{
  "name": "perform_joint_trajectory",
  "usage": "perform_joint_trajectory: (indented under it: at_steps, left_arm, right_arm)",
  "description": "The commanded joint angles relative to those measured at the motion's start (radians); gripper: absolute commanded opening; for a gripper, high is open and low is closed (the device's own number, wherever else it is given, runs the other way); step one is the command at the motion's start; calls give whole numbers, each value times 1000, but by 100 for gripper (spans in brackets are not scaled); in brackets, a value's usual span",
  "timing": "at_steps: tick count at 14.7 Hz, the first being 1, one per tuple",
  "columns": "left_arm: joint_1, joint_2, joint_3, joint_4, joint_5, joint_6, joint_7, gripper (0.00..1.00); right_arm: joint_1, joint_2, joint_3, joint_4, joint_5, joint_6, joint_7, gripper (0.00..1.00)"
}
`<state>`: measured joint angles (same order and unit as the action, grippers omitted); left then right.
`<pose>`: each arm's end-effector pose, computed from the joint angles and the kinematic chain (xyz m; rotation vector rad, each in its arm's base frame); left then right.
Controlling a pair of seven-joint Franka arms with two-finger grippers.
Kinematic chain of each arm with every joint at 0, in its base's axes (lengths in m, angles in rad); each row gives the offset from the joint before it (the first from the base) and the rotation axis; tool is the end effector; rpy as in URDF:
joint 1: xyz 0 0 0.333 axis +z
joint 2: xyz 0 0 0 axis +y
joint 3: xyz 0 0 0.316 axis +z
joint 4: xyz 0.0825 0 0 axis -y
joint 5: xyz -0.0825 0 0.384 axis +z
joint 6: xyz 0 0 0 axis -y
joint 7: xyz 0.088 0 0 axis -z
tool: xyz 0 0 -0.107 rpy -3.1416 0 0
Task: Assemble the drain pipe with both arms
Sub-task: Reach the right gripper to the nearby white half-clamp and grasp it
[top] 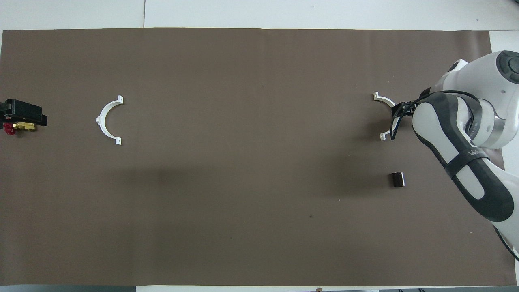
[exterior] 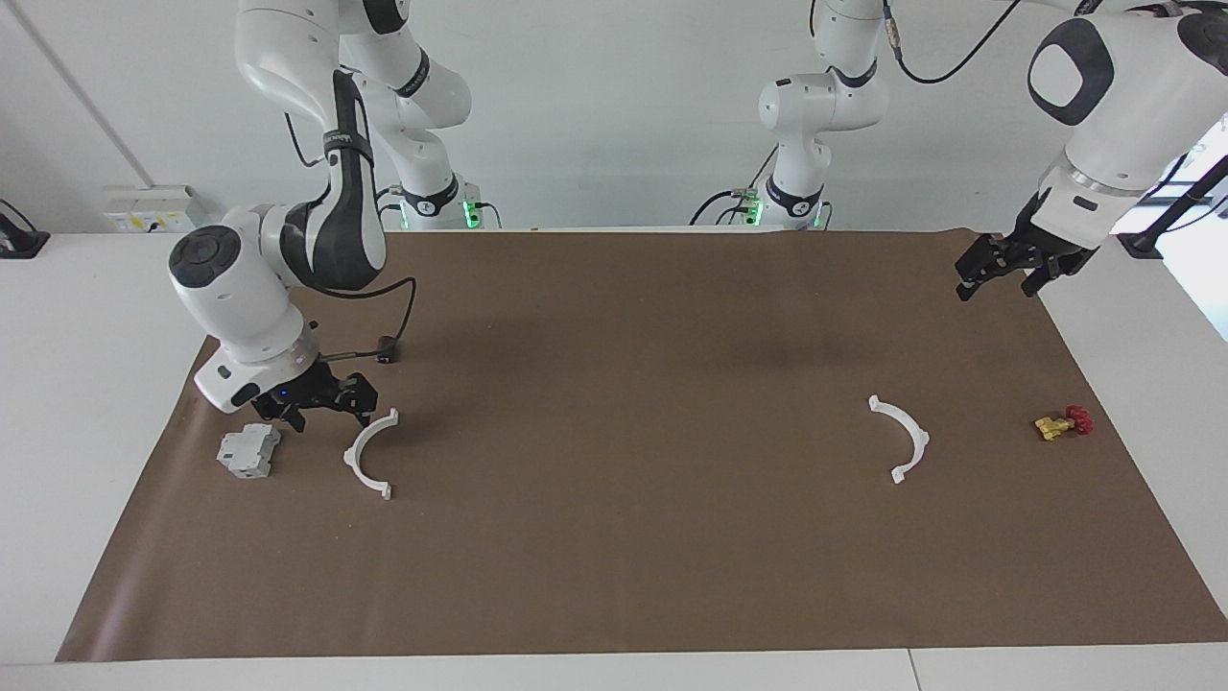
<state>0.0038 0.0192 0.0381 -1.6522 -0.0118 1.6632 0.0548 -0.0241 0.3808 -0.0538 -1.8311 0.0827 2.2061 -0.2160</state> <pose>0.5656 0.0224 0.5832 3.1301 -0.0184 -0.0120 0.6370 -0.0446 0.3250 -3.0916 -0.1433 -0.0030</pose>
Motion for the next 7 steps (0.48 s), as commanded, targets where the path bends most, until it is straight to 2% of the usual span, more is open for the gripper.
perform_joint_trajectory:
  at_steps: [1,7]
  left_arm:
    - [-8,-13,6,-8,18,10,3,100]
    - [-4,-22,8,-9,16,-8,0,100]
  right_arm:
    - [-7,10,6,-7,29,36,-31,78]
    - [3,43,6,-11,31,92,-33,69]
